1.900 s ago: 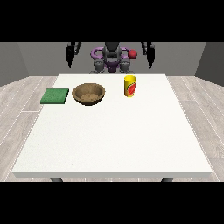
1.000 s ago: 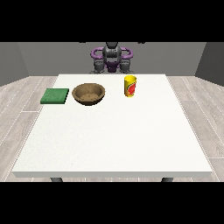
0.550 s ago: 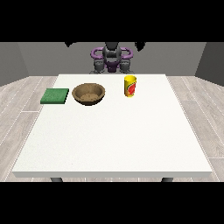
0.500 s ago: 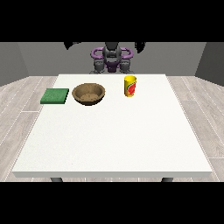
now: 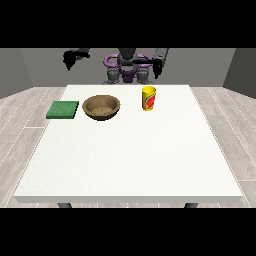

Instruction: Pick the cup and pour the ball into the bowl, then pick the bowl and place it on the pad

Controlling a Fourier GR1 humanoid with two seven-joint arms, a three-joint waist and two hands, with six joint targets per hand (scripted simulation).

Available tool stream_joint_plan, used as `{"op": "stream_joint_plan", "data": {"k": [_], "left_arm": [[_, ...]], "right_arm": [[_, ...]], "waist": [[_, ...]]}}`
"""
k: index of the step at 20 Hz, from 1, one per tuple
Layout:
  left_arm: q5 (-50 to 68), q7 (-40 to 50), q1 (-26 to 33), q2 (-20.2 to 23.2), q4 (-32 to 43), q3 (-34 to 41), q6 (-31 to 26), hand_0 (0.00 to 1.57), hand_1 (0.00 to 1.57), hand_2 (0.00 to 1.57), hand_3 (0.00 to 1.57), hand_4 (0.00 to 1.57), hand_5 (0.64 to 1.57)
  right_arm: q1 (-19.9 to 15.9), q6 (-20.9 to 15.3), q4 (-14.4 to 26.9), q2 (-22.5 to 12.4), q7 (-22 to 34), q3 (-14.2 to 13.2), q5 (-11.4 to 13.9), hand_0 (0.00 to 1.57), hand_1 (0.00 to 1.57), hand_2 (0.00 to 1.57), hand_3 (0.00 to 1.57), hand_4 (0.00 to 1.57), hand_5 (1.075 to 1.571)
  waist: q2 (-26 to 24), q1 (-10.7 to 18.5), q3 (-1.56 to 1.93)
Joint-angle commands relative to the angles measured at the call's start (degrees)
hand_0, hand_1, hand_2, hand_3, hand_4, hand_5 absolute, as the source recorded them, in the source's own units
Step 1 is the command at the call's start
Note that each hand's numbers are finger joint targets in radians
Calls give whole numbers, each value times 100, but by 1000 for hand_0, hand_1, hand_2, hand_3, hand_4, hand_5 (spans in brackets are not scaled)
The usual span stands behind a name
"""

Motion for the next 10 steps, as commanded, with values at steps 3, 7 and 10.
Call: {"op": "stream_joint_plan", "data": {"k": [3,7,10], "left_arm": [[-15,-707,-774,-3,1274,357,230,0,0,0,0,0,1477],[201,-1341,-738,223,1918,866,-119,0,0,0,0,0,1464],[68,-1317,-1242,195,2256,885,-59,0,0,0,0,0,1454]], "right_arm": [[-229,138,484,-75,-364,-100,206,0,0,0,0,258,1569],[-142,293,662,-30,-753,-136,221,0,0,0,0,240,1571],[-652,575,1431,-458,-1013,-589,42,0,0,0,0,243,1571]], "waist": [[138,-77,0],[275,-68,-1],[440,11,1]]}}
